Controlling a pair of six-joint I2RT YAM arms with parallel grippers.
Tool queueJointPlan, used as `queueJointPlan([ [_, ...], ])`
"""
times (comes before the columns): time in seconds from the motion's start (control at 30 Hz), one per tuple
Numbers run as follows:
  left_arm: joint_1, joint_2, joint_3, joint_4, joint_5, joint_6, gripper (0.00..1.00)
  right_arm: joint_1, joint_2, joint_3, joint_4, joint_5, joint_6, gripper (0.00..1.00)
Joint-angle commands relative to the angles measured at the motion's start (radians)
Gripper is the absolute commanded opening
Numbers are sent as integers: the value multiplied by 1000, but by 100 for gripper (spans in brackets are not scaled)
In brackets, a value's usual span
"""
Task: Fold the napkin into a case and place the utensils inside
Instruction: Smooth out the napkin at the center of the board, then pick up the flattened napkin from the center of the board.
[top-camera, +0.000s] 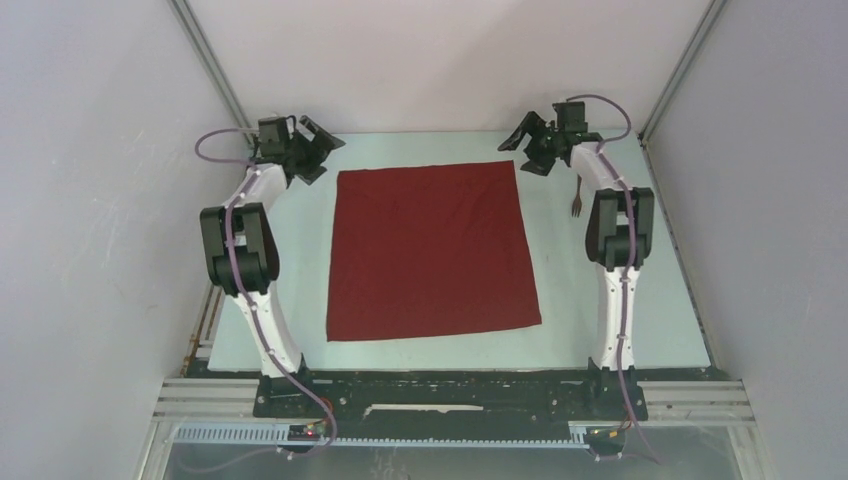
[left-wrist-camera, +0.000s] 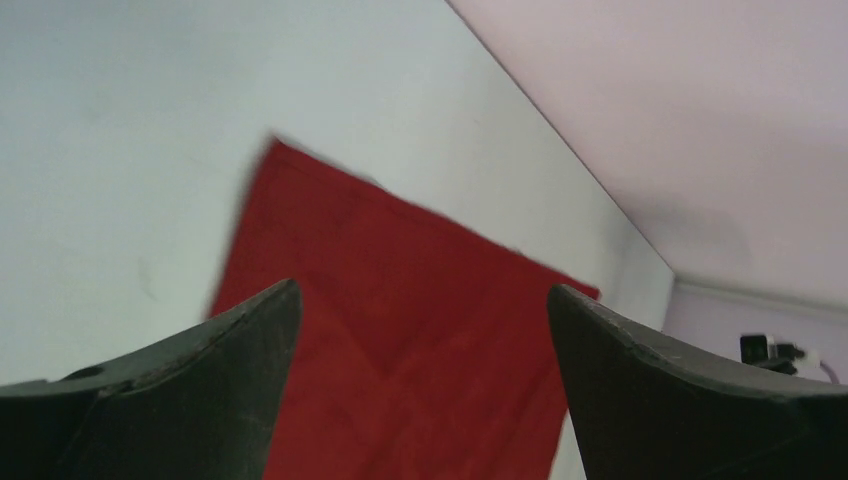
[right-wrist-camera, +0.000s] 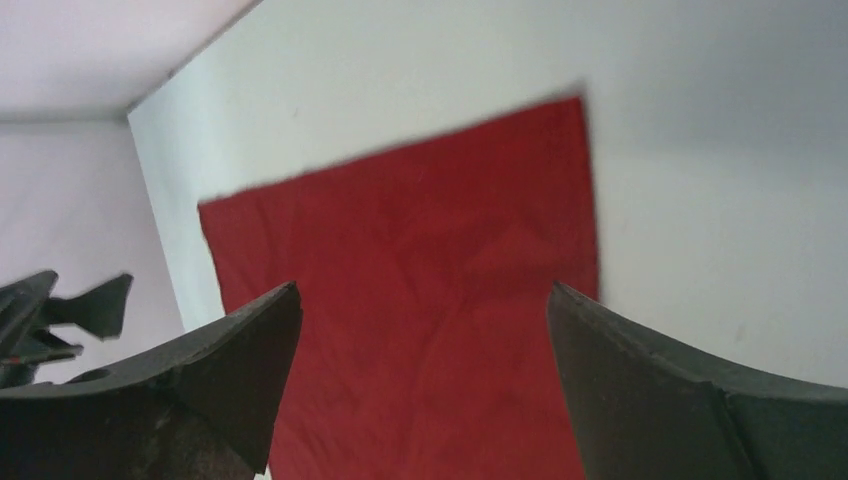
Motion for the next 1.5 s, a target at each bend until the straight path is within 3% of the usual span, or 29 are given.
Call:
queueJointPlan([
  [0.0,-65,-141,-198,155,103,-46,100,38,-266,-232,-23,-79,-73,100],
  [0.1,-101,-250,-389,198,91,-113,100,66,-430,-502,-1,-73,-48,100],
  [0.2,-201,-444,-472,-68,-131,-18,100,100,-594,-689,-149,121,-61,100],
  [0.27,-270,-547,-479,-285,-307,10,100,129,-659,-722,-387,294,-73,100],
  [0.37,-367,-699,-532,-484,-502,37,100,190,-778,-799,-594,599,-48,100],
  [0.43,-422,-814,-611,-554,-601,39,100,199,-855,-877,-668,680,6,100],
  [0.5,-443,-964,-734,-609,-674,-22,100,187,-924,-981,-680,569,25,95],
  [0.6,-427,-1139,-904,-606,-640,-147,100,162,-1004,-1123,-650,413,32,87],
  [0.67,-417,-1219,-975,-578,-588,-181,99,158,-1036,-1201,-621,405,57,69],
  [0.7,-415,-1246,-991,-585,-575,-190,97,159,-1041,-1231,-602,400,64,65],
  [0.97,-413,-1239,-962,-757,-620,-203,92,215,-1013,-1285,-513,354,182,70],
  [1.47,-413,-1228,-997,-758,-601,-210,85,238,-900,-1312,-437,405,304,65],
])
